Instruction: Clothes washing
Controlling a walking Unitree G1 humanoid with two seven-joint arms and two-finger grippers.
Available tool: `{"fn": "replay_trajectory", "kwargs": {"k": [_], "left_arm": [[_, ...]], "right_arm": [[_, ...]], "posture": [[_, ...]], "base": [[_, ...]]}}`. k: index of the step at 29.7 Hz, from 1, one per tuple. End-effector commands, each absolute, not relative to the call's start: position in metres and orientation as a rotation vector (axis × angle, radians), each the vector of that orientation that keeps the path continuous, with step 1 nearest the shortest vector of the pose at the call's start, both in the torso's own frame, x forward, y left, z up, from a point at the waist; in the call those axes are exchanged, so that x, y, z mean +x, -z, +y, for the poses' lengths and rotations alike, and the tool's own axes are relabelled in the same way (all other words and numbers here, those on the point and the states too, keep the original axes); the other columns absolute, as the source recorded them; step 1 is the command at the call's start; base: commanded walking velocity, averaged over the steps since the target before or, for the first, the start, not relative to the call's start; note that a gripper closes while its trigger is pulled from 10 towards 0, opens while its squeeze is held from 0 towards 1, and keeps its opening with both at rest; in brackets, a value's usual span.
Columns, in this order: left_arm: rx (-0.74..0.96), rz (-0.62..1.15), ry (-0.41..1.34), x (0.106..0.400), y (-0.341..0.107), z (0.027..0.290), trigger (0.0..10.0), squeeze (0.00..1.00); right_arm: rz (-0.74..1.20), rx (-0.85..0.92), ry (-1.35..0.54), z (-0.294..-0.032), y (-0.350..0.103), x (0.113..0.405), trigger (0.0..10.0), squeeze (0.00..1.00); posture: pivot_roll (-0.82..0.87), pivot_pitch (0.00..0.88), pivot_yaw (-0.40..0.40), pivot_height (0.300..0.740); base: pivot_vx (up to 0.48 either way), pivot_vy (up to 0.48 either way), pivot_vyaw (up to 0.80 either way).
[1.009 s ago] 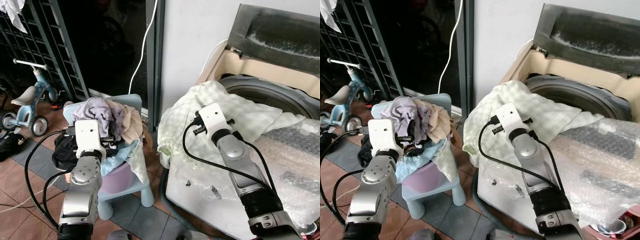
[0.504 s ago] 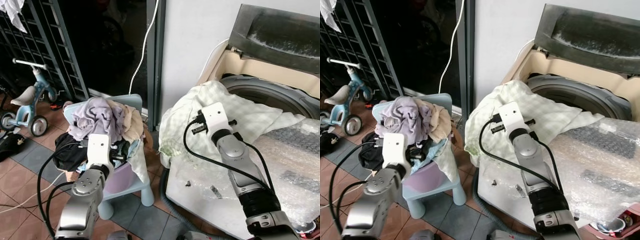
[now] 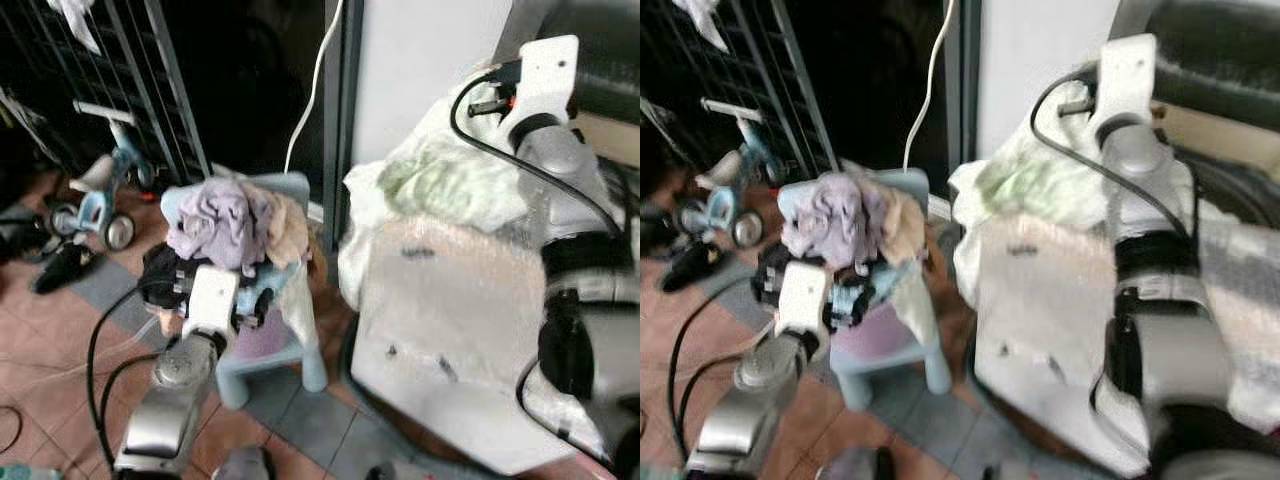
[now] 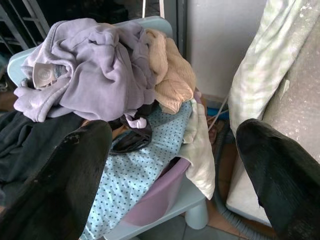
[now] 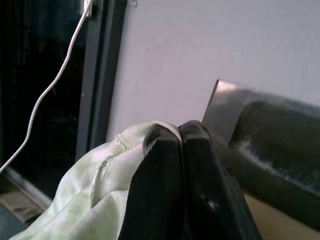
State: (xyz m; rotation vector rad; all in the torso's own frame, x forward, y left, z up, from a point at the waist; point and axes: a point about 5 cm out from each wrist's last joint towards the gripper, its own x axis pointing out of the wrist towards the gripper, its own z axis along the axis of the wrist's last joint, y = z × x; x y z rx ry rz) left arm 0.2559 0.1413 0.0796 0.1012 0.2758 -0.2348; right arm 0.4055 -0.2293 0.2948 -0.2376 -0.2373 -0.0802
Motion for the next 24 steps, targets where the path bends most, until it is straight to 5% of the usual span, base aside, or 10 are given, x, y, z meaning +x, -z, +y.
{"fn": "replay_trajectory", "kwargs": {"k": [1,5,12,21,22,23,24], "left_arm": [[0.116,0.267,0.223,0.258,-0.082,0.144,10.0,0.00],[0.121,0.255,0.207,0.259,-0.083,0.146,10.0,0.00],[0.136,0.239,0.185,0.262,-0.084,0.147,10.0,0.00],[0.152,0.239,0.176,0.262,-0.082,0.146,10.0,0.00],[0.152,0.241,0.178,0.262,-0.082,0.146,10.0,0.00],[0.152,0.241,0.180,0.263,-0.082,0.146,10.0,0.00],[0.154,0.245,0.188,0.263,-0.081,0.144,10.0,0.00]], "right_arm": [[-0.213,-0.227,0.076,-0.229,-0.288,0.407,0.0,0.00],[-0.301,-0.284,0.382,-0.275,-0.329,0.399,0.0,0.00],[-0.343,-0.392,0.742,-0.331,-0.336,0.372,0.0,0.00],[-0.169,-0.388,0.810,-0.374,-0.281,0.348,0.0,0.00],[-0.131,-0.405,0.803,-0.376,-0.270,0.346,0.8,1.00],[-0.106,-0.421,0.803,-0.378,-0.263,0.345,0.8,1.00],[-0.061,-0.412,0.796,-0.379,-0.246,0.342,10.0,1.00]], "posture": [[-0.02,0.000,-0.012,0.740],[-0.02,0.000,-0.012,0.740],[-0.02,0.000,-0.012,0.740],[-0.03,0.000,-0.004,0.740],[-0.04,0.000,0.000,0.740],[-0.04,0.000,0.000,0.740],[-0.04,0.000,0.004,0.740]], "base": [[0.000,0.000,0.00],[0.000,0.000,0.00],[0.000,0.000,0.00],[0.000,0.000,0.00],[0.000,0.000,0.00],[0.000,0.000,0.00],[0.000,0.000,0.00]]}}
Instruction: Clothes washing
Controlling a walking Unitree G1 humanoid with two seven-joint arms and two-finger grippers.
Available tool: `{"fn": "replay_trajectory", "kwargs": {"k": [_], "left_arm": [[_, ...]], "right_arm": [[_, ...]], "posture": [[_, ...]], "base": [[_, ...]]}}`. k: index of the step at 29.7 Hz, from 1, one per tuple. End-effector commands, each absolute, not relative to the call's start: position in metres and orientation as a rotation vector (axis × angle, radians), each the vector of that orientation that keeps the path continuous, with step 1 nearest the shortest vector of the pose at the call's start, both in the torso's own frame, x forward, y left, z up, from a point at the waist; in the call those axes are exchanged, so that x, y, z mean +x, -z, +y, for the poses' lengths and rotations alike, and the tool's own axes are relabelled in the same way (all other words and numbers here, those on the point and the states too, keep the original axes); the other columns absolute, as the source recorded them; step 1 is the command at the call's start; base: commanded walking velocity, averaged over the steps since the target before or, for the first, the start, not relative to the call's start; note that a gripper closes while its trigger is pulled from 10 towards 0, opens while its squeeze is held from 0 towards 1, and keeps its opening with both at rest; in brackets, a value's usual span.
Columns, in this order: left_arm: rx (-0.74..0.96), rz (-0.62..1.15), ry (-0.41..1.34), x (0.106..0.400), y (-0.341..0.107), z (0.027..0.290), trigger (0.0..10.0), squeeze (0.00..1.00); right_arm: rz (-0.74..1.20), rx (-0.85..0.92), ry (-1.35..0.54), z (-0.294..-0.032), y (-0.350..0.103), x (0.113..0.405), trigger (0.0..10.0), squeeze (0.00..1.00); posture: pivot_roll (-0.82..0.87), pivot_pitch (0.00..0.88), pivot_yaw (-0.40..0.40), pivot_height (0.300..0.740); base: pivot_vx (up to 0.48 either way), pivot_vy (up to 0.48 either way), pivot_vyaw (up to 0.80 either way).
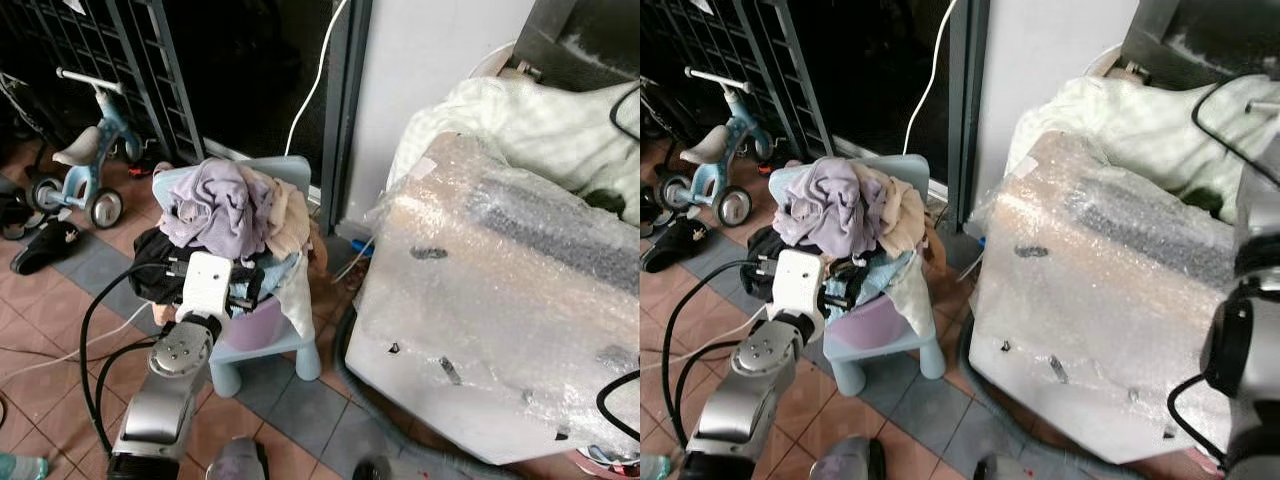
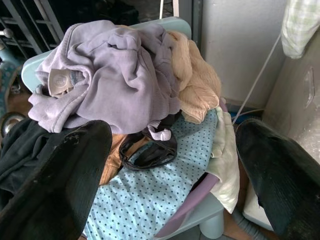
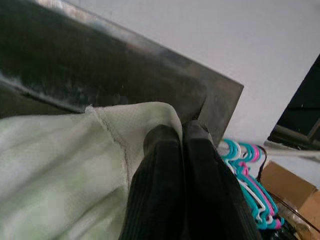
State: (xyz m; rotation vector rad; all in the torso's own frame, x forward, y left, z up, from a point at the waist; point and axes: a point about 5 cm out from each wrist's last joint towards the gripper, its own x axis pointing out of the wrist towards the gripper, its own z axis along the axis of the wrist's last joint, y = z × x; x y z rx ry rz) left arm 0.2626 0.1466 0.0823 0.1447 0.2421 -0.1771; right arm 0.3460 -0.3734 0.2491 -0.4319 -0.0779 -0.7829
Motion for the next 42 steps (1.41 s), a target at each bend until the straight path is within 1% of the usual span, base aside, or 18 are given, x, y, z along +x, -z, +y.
{"fn": "replay_trajectory", "kwargs": {"k": [1,3,5,8,10,14,15,16,17,18,19,20,21,25,33,37,41,42], "left_arm": [[0.156,0.246,0.197,0.263,-0.081,0.143,10.0,0.00],[0.157,0.246,0.203,0.264,-0.081,0.142,10.0,0.00],[0.158,0.247,0.205,0.265,-0.081,0.141,10.0,0.00],[0.161,0.246,0.208,0.265,-0.081,0.141,10.0,0.00],[0.163,0.246,0.211,0.266,-0.081,0.141,10.0,0.00],[0.167,0.242,0.205,0.266,-0.081,0.141,10.0,0.00],[0.167,0.242,0.205,0.266,-0.081,0.141,10.0,0.00],[0.167,0.241,0.201,0.266,-0.081,0.141,10.0,0.00],[0.162,0.233,0.182,0.266,-0.083,0.142,10.0,0.00],[0.162,0.233,0.182,0.266,-0.083,0.142,10.0,0.00],[0.157,0.219,0.161,0.266,-0.085,0.144,10.0,0.00],[0.157,0.219,0.161,0.266,-0.085,0.144,10.0,0.00],[0.140,0.195,0.136,0.267,-0.089,0.147,10.0,0.00],[0.135,0.181,0.123,0.269,-0.092,0.148,10.0,0.00],[0.122,0.169,0.132,0.273,-0.093,0.146,10.0,0.00],[0.108,0.156,0.127,0.274,-0.095,0.145,10.0,0.00],[0.101,0.156,0.121,0.274,-0.095,0.145,10.0,0.00],[0.095,0.158,0.117,0.273,-0.095,0.145,10.0,0.00]], "right_arm": [[-0.035,-0.430,0.776,-0.376,-0.233,0.341,10.0,1.00],[-0.021,-0.470,0.758,-0.372,-0.225,0.341,10.0,1.00],[-0.049,-0.532,0.703,-0.359,-0.220,0.345,10.0,1.00],[-0.087,-0.521,0.636,-0.345,-0.220,0.352,10.0,1.00],[-0.135,-0.543,0.531,-0.323,-0.222,0.362,10.0,1.00],[-0.235,-0.518,0.294,-0.270,-0.223,0.377,10.0,1.00],[-0.235,-0.518,0.294,-0.270,-0.223,0.377,10.0,1.00],[-0.253,-0.506,0.234,-0.257,-0.222,0.379,10.0,1.00],[-0.299,-0.508,0.113,-0.228,-0.218,0.379,10.0,1.00],[-0.299,-0.508,0.113,-0.228,-0.218,0.379,10.0,1.00],[-0.320,-0.472,0.044,-0.210,-0.212,0.378,10.0,1.00],[-0.320,-0.472,0.044,-0.210,-0.212,0.378,10.0,1.00],[-0.326,-0.406,-0.010,-0.192,-0.205,0.374,10.0,1.00],[-0.345,-0.369,-0.114,-0.165,-0.192,0.362,10.0,1.00],[-0.330,-0.317,-0.235,-0.133,-0.173,0.336,10.0,1.00],[-0.317,-0.312,-0.265,-0.128,-0.169,0.328,10.0,1.00],[-0.312,-0.307,-0.265,-0.130,-0.171,0.329,10.0,1.00],[-0.315,-0.334,-0.268,-0.131,-0.174,0.330,10.0,1.00]], "posture": [[-0.05,0.000,0.010,0.740],[-0.05,0.000,0.013,0.740],[-0.05,0.000,0.019,0.740],[-0.05,0.000,0.022,0.740],[-0.05,0.000,0.021,0.740],[-0.05,0.000,0.013,0.740],[-0.05,0.000,0.013,0.740],[-0.04,0.000,0.008,0.740],[-0.04,0.000,0.008,0.740],[-0.04,0.000,0.008,0.740],[-0.03,0.000,0.002,0.740],[-0.03,0.000,0.002,0.740],[-0.03,0.000,0.002,0.740],[-0.03,0.000,0.008,0.740],[-0.05,0.000,0.016,0.740],[-0.05,0.000,0.014,0.740],[-0.05,0.000,0.010,0.740],[-0.05,0.000,0.008,0.740]], "base": [[0.000,0.000,0.00],[0.000,0.000,0.00],[0.000,0.000,0.00],[0.000,0.000,0.00],[0.000,0.000,0.00],[0.000,0.000,0.00],[0.000,0.000,0.00],[0.000,0.000,0.00],[0.000,0.000,0.00],[0.000,0.000,0.00],[0.000,0.000,0.00],[0.000,0.000,0.00],[0.000,0.000,0.00],[0.000,0.000,0.00],[0.000,0.000,0.00],[0.131,0.127,0.00],[0.259,0.259,0.00],[0.266,0.394,0.00]]}}
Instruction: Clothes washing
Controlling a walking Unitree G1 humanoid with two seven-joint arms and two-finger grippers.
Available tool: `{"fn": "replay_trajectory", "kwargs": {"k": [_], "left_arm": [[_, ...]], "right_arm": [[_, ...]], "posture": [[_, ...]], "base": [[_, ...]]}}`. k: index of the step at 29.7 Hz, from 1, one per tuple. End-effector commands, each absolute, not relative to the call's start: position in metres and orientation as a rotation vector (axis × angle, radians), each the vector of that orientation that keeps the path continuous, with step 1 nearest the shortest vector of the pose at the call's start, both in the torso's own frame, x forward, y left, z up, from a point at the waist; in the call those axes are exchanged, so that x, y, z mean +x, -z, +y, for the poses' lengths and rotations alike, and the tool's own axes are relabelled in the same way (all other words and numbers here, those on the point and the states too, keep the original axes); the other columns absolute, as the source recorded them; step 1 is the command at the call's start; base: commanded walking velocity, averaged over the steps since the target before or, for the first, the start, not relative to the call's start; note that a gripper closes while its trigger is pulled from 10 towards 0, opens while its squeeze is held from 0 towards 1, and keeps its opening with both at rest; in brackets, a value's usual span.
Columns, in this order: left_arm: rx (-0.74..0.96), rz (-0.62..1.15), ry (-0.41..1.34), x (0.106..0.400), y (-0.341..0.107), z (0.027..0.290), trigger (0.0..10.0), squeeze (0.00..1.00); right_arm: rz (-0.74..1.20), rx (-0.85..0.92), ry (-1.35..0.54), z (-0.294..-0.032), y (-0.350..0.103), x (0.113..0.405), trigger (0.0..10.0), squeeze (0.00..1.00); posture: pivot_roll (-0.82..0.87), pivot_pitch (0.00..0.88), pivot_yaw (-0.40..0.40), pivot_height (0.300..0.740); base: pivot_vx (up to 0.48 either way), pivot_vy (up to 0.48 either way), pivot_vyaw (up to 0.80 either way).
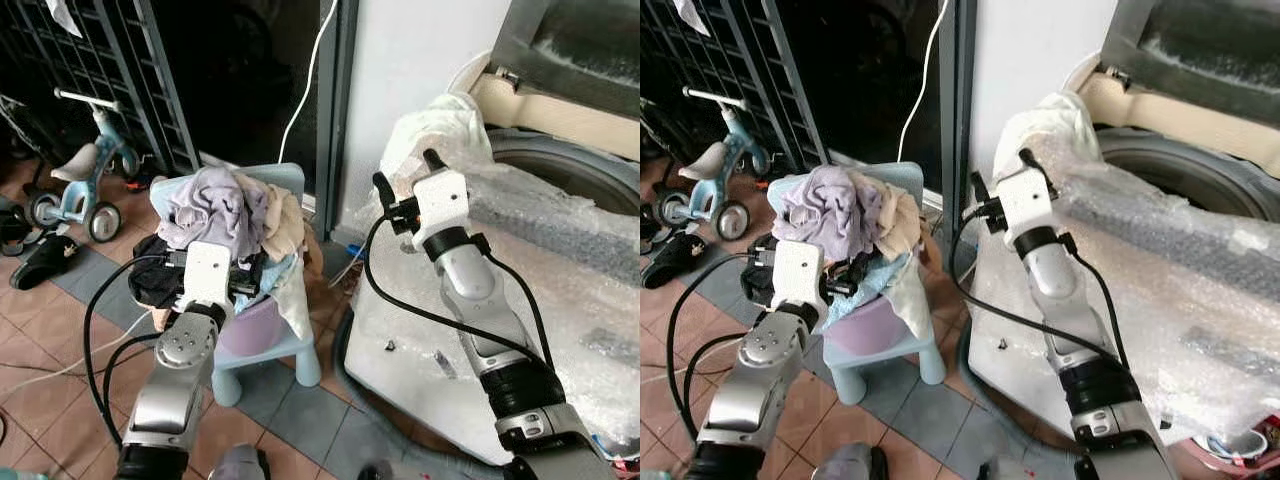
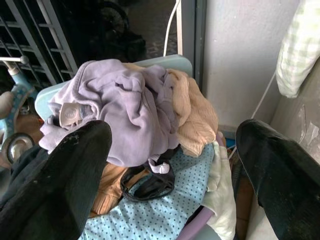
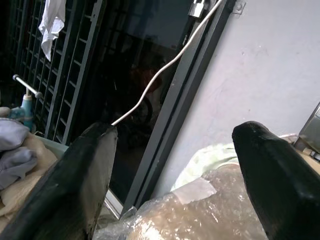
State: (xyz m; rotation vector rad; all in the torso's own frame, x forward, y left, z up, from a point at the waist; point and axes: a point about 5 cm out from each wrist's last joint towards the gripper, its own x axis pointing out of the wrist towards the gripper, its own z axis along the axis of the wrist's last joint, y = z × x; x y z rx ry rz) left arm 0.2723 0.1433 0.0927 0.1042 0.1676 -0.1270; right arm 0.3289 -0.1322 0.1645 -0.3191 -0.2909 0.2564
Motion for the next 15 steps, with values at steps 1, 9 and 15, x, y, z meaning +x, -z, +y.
{"fn": "replay_trajectory", "kwargs": {"k": [1,9,15], "left_arm": [[0.091,0.159,0.116,0.2731,-0.0948,0.1445,10.0,0.00],[0.104,0.160,0.116,0.2710,-0.0933,0.1452,10.0,0.00],[0.104,0.173,0.115,0.2700,-0.0915,0.1454,10.0,0.00]], "right_arm": [[-0.319,-0.346,-0.272,-0.1307,-0.1751,0.3303,10.0,1.00],[-0.303,-0.346,-0.281,-0.1317,-0.1767,0.3319,10.0,1.00],[-0.283,-0.350,-0.269,-0.1340,-0.1756,0.3338,10.0,0.82]], "posture": [[-0.05,0.000,0.008,0.740],[-0.04,0.000,0.004,0.740],[-0.04,0.000,0.006,0.740]], "base": [[0.240,0.416,0.00],[0.150,0.416,0.40],[0.309,0.367,0.00]]}}
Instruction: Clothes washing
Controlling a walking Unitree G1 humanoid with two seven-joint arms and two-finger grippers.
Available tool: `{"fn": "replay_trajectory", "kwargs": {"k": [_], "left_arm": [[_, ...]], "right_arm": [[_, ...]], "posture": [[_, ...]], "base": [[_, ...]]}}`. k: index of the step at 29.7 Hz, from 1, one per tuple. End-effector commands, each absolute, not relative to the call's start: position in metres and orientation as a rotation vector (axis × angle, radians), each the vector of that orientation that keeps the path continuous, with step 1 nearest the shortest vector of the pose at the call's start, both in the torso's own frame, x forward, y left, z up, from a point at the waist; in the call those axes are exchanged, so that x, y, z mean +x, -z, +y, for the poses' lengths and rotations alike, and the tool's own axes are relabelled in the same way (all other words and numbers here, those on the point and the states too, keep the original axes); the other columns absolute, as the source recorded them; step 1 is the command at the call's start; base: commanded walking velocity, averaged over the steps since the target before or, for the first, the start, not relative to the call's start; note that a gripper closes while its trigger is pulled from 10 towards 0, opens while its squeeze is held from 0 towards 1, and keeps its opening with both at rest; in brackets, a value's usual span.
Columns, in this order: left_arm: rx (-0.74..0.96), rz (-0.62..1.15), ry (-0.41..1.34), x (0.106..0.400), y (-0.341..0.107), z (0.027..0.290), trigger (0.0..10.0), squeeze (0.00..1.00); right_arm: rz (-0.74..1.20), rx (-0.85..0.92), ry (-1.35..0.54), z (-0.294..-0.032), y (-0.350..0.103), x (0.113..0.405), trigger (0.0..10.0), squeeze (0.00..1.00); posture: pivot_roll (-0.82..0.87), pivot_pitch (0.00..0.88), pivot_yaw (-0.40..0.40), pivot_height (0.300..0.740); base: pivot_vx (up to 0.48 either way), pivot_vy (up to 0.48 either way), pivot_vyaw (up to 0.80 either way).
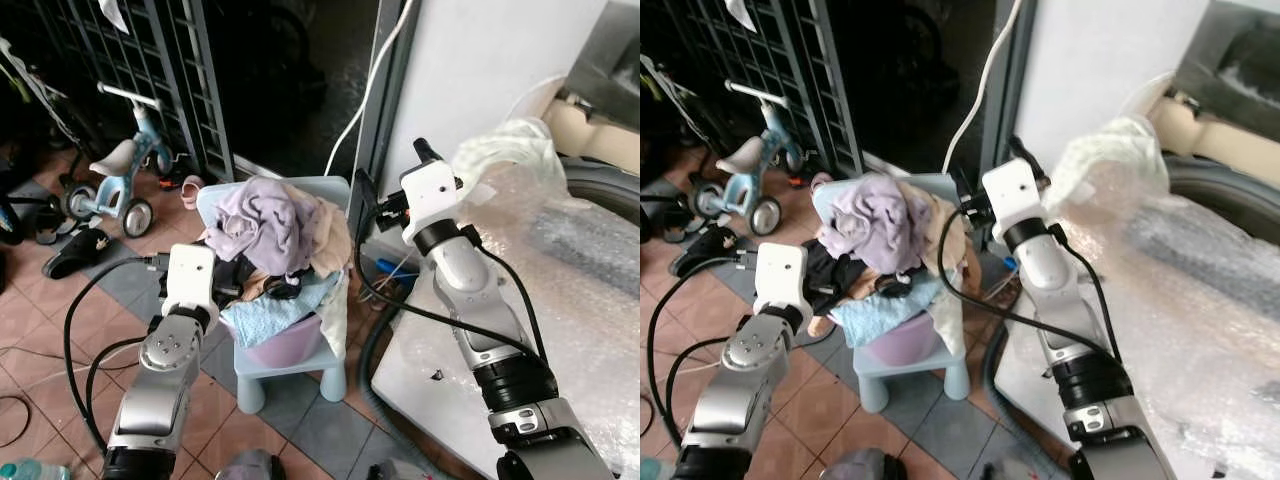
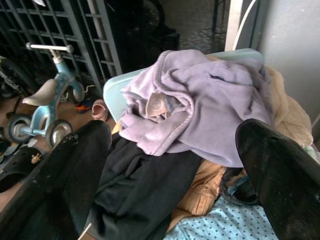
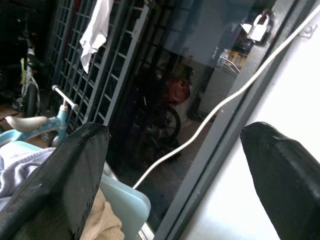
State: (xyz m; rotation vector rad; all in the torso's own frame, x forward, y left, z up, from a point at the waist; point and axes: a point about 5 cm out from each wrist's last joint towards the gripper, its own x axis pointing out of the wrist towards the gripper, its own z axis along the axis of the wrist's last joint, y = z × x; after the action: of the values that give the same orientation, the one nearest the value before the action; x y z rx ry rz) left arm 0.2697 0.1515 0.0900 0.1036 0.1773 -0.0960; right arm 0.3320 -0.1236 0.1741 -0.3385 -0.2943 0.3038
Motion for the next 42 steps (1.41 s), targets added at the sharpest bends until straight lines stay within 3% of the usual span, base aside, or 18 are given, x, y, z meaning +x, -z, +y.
{"fn": "replay_trajectory", "kwargs": {"k": [1,2,3,8,20,28,42], "left_arm": [[0.103,0.172,0.116,0.270,-0.092,0.145,10.0,0.00],[0.103,0.173,0.117,0.270,-0.092,0.145,10.0,0.00],[0.099,0.172,0.120,0.271,-0.092,0.143,10.0,0.00],[0.087,0.159,0.135,0.270,-0.093,0.141,10.0,0.00],[0.063,0.141,0.173,0.267,-0.096,0.139,10.0,0.00],[0.054,0.143,0.162,0.264,-0.096,0.142,10.0,0.00],[0.060,0.176,0.161,0.264,-0.091,0.141,10.0,0.00]], "right_arm": [[-0.278,-0.356,-0.261,-0.135,-0.175,0.335,10.0,0.62],[-0.270,-0.370,-0.248,-0.137,-0.175,0.336,10.0,0.24],[-0.259,-0.395,-0.219,-0.141,-0.174,0.338,10.0,0.00],[-0.214,-0.404,-0.163,-0.149,-0.171,0.342,10.0,0.00],[-0.191,-0.392,-0.062,-0.161,-0.171,0.345,10.0,0.00],[-0.088,-0.238,-0.033,-0.152,-0.137,0.317,10.0,0.00],[-0.204,-0.366,-0.113,-0.147,-0.160,0.326,10.0,0.00]], "posture": [[-0.04,0.000,0.006,0.740],[-0.04,0.000,0.006,0.740],[-0.04,0.000,0.006,0.740],[-0.04,0.000,0.005,0.740],[-0.04,0.000,0.001,0.740],[-0.04,0.000,0.002,0.740],[-0.04,0.000,-0.005,0.740]], "base": [[0.401,0.262,0.00],[0.319,0.000,0.00],[0.000,0.000,0.00],[0.000,0.000,0.00],[0.120,0.000,-0.76],[0.284,0.000,-0.08],[0.280,0.000,0.00]]}}
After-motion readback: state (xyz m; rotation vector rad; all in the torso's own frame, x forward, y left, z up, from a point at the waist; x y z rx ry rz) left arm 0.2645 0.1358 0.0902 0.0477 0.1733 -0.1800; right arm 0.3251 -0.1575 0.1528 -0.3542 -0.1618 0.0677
